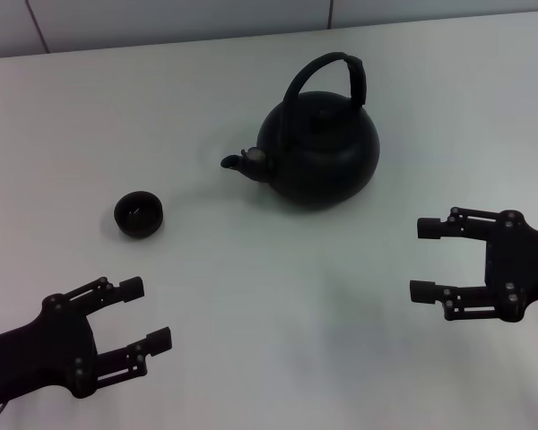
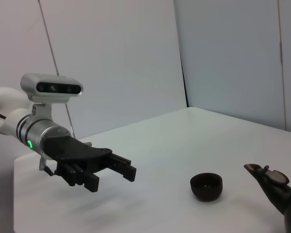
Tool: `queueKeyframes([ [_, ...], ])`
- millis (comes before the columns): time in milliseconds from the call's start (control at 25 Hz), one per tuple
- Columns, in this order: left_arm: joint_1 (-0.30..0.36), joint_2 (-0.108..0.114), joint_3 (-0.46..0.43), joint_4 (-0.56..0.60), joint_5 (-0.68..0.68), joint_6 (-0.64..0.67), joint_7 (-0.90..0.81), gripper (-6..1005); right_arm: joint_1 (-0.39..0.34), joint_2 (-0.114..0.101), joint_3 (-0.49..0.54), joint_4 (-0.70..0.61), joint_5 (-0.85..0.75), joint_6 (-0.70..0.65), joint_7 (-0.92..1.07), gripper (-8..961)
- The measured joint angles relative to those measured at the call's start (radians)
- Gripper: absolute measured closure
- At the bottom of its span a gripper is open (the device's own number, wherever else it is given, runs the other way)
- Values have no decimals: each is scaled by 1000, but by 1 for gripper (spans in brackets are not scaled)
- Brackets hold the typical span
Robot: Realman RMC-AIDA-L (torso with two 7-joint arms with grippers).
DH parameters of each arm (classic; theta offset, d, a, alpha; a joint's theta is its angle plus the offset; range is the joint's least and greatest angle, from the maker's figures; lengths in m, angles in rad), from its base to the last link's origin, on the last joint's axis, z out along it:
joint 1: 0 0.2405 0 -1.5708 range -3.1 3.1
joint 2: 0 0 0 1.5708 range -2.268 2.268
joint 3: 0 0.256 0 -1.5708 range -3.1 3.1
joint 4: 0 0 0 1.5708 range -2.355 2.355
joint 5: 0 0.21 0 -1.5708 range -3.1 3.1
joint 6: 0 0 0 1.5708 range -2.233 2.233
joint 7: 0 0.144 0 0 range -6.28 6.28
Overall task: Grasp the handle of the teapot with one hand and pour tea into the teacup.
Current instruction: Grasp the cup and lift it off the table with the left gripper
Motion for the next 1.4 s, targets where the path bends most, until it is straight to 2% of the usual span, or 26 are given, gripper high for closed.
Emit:
queueKeyframes([
  [800,2,2,-16,0,-1,-10,-1,197,4,2,0,9,10,1,0,145],
  [1000,4,0,-62,0,-2,-77,-17,197,12,2,0,9,11,2,1,145],
  [1120,1,-3,-94,-5,-4,-166,-53,197,20,2,0,10,12,3,4,145],
  [1280,-34,-4,-109,-45,-20,-299,-72,197,35,2,0,14,24,4,7,145],
  [1400,-50,-5,-106,-53,-23,-345,-72,197,41,2,0,14,29,5,10,145],
])
